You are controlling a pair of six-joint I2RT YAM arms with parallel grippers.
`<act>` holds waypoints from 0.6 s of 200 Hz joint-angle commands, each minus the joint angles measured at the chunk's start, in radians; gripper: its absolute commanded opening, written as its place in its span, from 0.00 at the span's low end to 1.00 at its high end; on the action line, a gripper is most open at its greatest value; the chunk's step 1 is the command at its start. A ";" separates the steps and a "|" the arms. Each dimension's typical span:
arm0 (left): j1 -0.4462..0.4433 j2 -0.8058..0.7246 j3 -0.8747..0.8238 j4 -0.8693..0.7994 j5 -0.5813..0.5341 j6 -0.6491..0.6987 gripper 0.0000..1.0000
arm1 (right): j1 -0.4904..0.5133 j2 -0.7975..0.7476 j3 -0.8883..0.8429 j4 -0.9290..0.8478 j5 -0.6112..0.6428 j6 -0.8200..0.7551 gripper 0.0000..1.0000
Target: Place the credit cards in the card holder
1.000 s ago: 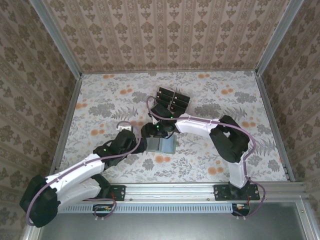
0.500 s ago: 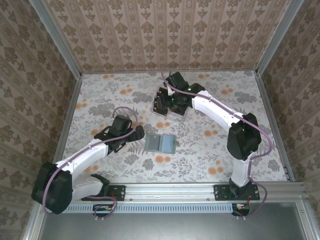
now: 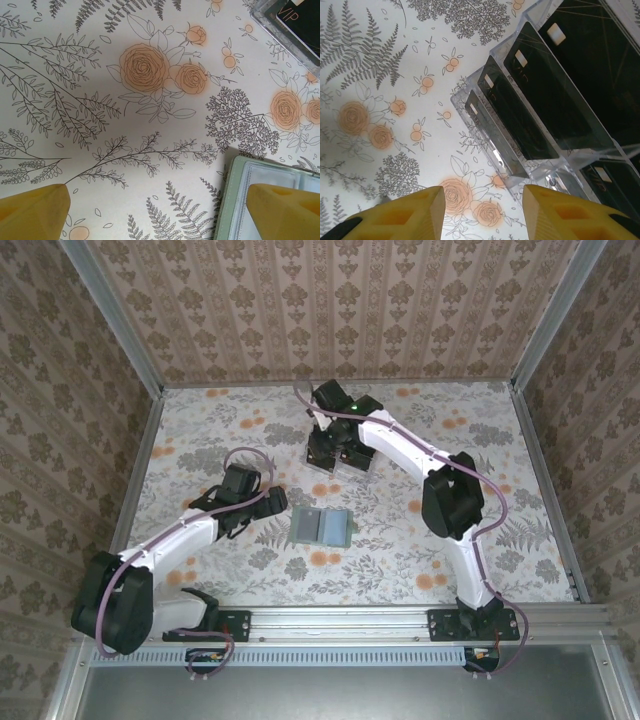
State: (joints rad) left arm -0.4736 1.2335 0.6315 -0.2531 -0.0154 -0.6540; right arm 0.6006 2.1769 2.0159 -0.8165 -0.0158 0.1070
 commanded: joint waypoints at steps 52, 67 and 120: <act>0.012 0.034 0.031 0.008 0.034 0.023 1.00 | 0.027 0.130 0.151 -0.092 0.101 -0.117 0.43; 0.013 0.039 0.035 0.010 0.037 0.024 1.00 | 0.031 0.147 0.163 -0.093 0.111 -0.125 0.43; 0.044 0.055 0.040 0.017 0.045 0.029 1.00 | 0.047 0.209 0.199 -0.096 0.204 -0.163 0.42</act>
State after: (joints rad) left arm -0.4381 1.2728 0.6441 -0.2390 0.0158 -0.6502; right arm 0.6376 2.3501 2.1628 -0.8734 0.1097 -0.0162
